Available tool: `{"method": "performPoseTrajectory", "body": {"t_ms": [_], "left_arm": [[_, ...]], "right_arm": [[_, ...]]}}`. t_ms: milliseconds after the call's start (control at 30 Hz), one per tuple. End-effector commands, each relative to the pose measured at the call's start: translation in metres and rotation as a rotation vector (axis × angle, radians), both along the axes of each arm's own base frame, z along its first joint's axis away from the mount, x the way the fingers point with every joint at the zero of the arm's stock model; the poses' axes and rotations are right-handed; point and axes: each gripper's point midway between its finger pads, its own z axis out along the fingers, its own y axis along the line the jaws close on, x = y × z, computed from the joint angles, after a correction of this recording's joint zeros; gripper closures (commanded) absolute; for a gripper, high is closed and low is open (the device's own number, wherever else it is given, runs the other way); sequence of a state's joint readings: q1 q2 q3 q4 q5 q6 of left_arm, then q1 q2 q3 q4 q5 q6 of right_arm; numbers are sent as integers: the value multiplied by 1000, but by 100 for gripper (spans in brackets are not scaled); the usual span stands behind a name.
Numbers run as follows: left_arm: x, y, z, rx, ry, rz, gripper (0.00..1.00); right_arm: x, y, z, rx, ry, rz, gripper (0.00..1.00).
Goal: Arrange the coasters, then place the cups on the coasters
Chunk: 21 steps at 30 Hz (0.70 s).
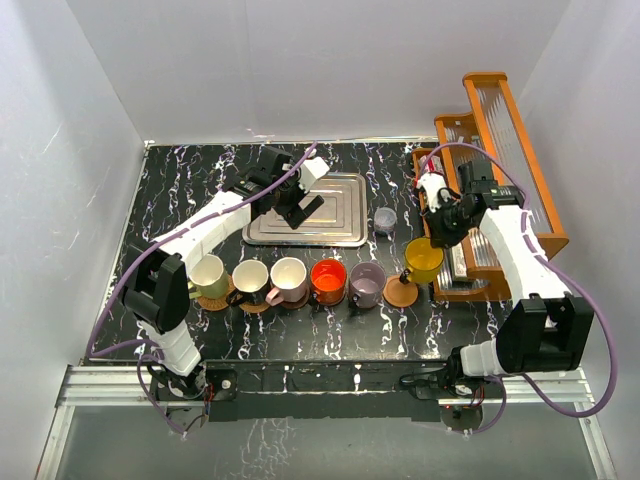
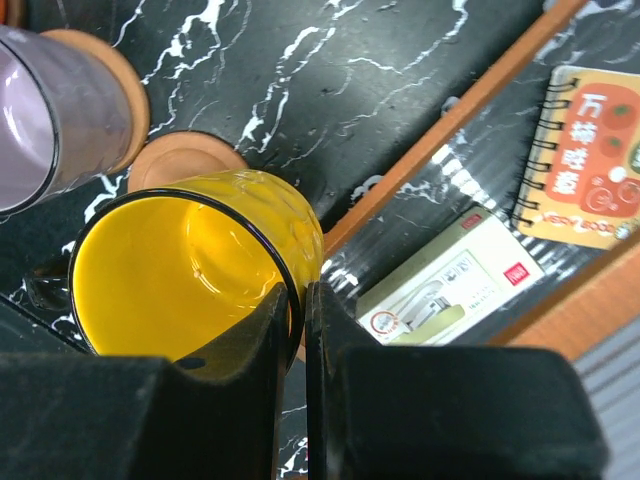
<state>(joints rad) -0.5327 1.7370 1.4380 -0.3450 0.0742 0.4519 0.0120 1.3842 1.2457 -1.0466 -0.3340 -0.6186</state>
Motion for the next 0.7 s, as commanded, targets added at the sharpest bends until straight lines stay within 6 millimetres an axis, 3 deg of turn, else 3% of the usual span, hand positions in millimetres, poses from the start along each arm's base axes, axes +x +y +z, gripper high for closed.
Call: {"method": "performPoseTrajectory", "body": {"t_ms": [0,267,667], "left_arm": [[-2,2,34,-41,-57,3,1],[-3,3,32,-38,-53,2,1],[-3,2,32,-37,-54,-3,1]], "right_arm": [[3,21,9,90,-81,131,100],[-7,38,-14,181,-12,230,100],[-9,47,-34,231,24,277,100]]}}
